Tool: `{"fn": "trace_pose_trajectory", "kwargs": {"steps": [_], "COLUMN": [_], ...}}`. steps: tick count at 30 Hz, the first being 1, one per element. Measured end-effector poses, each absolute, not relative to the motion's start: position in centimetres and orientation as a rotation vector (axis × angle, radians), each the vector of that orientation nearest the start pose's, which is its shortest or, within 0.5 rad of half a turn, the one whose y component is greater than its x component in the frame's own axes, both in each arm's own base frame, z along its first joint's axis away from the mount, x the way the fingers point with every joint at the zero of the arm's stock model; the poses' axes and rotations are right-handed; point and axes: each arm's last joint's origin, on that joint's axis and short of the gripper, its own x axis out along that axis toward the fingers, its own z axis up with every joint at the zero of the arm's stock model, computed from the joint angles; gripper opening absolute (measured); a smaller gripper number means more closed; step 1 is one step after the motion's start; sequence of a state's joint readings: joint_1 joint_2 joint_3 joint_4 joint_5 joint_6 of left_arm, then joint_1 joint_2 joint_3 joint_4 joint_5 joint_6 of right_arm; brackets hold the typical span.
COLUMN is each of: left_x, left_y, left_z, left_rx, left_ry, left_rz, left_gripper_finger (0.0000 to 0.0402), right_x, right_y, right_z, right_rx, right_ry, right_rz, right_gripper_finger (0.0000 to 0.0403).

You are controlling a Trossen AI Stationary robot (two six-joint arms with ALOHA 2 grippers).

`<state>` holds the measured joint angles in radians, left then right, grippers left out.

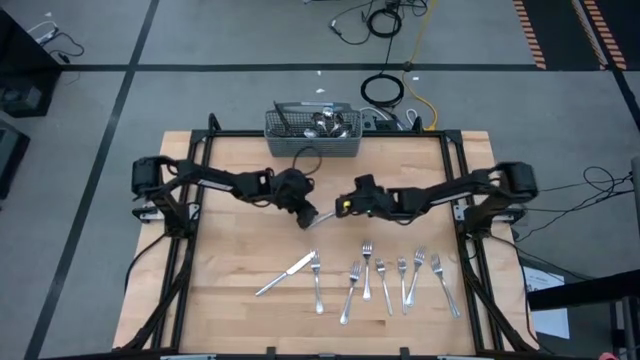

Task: Sort silverware
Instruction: Put the silver knife into the gray utensil holder

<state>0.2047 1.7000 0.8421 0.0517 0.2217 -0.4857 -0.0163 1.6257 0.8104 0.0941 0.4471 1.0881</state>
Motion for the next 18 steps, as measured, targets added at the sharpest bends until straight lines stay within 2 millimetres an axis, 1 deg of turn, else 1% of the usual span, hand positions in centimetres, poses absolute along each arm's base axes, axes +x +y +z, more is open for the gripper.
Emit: {"fn": "trace_pose_trajectory", "kwargs": {"steps": [2, 3, 6, 8, 11, 15, 16, 18], "left_x": [32.7, 32.9, 32.9, 32.5, 31.1, 29.0, 28.4, 27.8], "left_y": [5.2, 4.8, 4.2, 4.1, 3.7, 2.5, 2.1, 1.4], "left_z": [15.7, 15.8, 15.5, 14.7, 13.0, 11.5, 11.2, 11.3], "left_rx": [-0.479, -0.433, -0.367, -0.354, -0.388, -0.430, -0.434, -0.410], "left_ry": [0.767, 0.747, 0.694, 0.670, 0.633, 0.481, 0.457, 0.386], "left_rz": [0.162, 0.169, 0.197, 0.215, 0.215, 0.225, 0.219, 0.185], "left_gripper_finger": [0.0103, 0.0104, 0.0105, 0.0105, 0.0105, 0.0105, 0.0105, 0.0105], "right_x": [30.9, 30.5, 29.1, 28.2, 27.2, 26.5, 26.5, 26.4], "right_y": [-1.4, -1.2, -0.3, 0.3, 1.2, 2.0, 2.1, 2.2], "right_z": [18.5, 19.2, 20.8, 21.6, 22.4, 22.9, 22.9, 22.8], "right_rx": [0.810, 0.781, 0.717, 0.686, 0.654, 0.622, 0.624, 0.640], "right_ry": [0.364, 0.361, 0.367, 0.372, 0.363, 0.347, 0.345, 0.341], "right_rz": [-0.767, -0.768, -0.775, -0.790, -0.813, -0.823, -0.826, -0.830], "right_gripper_finger": [0.0000, 0.0000, 0.0000, 0.0000, 0.0000, 0.0010, 0.0015, 0.0028]}}
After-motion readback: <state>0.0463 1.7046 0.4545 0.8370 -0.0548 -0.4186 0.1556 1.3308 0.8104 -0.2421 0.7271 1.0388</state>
